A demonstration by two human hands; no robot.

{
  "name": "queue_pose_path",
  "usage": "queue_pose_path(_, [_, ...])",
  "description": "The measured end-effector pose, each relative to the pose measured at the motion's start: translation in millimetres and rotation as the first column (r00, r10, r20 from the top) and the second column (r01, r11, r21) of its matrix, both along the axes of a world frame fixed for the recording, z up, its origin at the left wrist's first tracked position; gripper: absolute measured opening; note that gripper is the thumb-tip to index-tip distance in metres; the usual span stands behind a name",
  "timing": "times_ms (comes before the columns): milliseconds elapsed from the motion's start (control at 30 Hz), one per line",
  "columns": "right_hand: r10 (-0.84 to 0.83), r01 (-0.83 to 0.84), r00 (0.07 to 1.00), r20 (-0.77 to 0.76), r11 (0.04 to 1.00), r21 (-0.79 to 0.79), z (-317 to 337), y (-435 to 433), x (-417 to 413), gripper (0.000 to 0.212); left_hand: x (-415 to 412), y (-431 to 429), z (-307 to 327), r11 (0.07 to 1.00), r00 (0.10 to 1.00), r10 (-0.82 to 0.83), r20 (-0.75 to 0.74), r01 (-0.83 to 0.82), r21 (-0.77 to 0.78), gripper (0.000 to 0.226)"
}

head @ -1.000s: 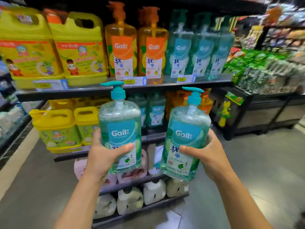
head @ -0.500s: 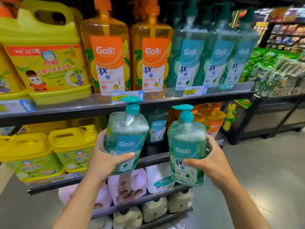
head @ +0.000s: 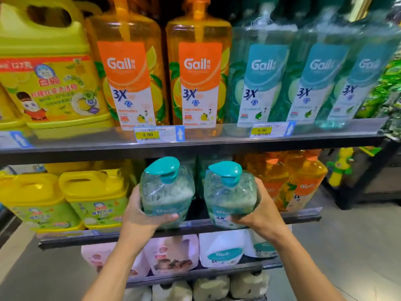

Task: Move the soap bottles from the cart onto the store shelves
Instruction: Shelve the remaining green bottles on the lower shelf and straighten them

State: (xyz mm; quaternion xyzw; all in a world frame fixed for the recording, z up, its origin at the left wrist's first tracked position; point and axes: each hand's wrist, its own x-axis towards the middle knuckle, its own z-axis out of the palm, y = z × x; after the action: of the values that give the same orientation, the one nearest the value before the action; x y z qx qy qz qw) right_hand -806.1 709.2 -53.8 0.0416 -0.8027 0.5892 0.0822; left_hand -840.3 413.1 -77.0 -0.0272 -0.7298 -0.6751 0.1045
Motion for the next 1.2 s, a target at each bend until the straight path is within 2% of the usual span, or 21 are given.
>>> queue_pose_path(67, [0.034,-0.034,0.999,0.004,0.999,-0.023,-1,1,-10,0.099,-5,-2,-9,1.0,0.999,-0.001,0.037,0.001,-0.004,0.095])
queue_pose_path(133, [0.046,-0.045,0.999,0.012,0.997,-0.055,-4,2,-19,0.096,-7,-4,-16,1.0,0.997,-0.004,0.079,0.005,-0.004,0.119])
queue_pose_path(200, [0.052,-0.05,0.998,0.025,0.996,-0.07,-8,0,-27,0.091,-11,-7,-19,1.0,0.995,-0.01,0.103,0.01,-0.001,0.129])
queue_pose_path(367, [0.048,-0.042,0.997,0.065,0.995,-0.092,-22,-6,-47,0.089,-20,-2,-23,1.0,0.994,-0.002,0.11,0.005,-0.028,0.107])
queue_pose_path(467, [0.059,-0.054,0.996,0.07,0.996,-0.075,-27,-6,-59,0.096,-27,-1,-29,1.0,0.992,-0.005,0.122,0.009,-0.027,0.112])
queue_pose_path(633, [0.08,-0.083,0.987,0.138,0.996,0.019,-37,-8,-63,0.091,-30,1,-41,0.998,0.985,0.02,0.172,-0.01,-0.061,0.113])
queue_pose_path(733, [0.046,-0.061,0.979,0.199,0.996,0.07,-38,-11,-64,0.069,-35,2,-49,0.996,0.983,0.023,0.183,-0.006,-0.092,0.113])
queue_pose_path(867, [0.007,-0.051,0.93,0.367,0.993,0.109,-32,-9,-67,0.036,-43,1,-50,0.989,0.981,0.016,0.195,0.014,-0.15,0.096])
queue_pose_path(933, [-0.013,-0.036,0.91,0.415,0.993,0.111,-31,-6,-70,0.029,-48,3,-47,0.983,0.982,0.012,0.19,0.023,-0.181,0.091])
queue_pose_path(1067, [-0.029,-0.02,0.882,0.47,0.995,0.099,-31,-6,-75,0.042,-52,3,-42,0.971,0.977,-0.007,0.211,0.057,-0.233,0.084])
queue_pose_path(1200, [-0.027,-0.01,0.865,0.5,0.997,0.071,-31,-8,-79,0.044,-49,5,-34,0.947,0.981,0.029,0.19,0.034,-0.32,0.079])
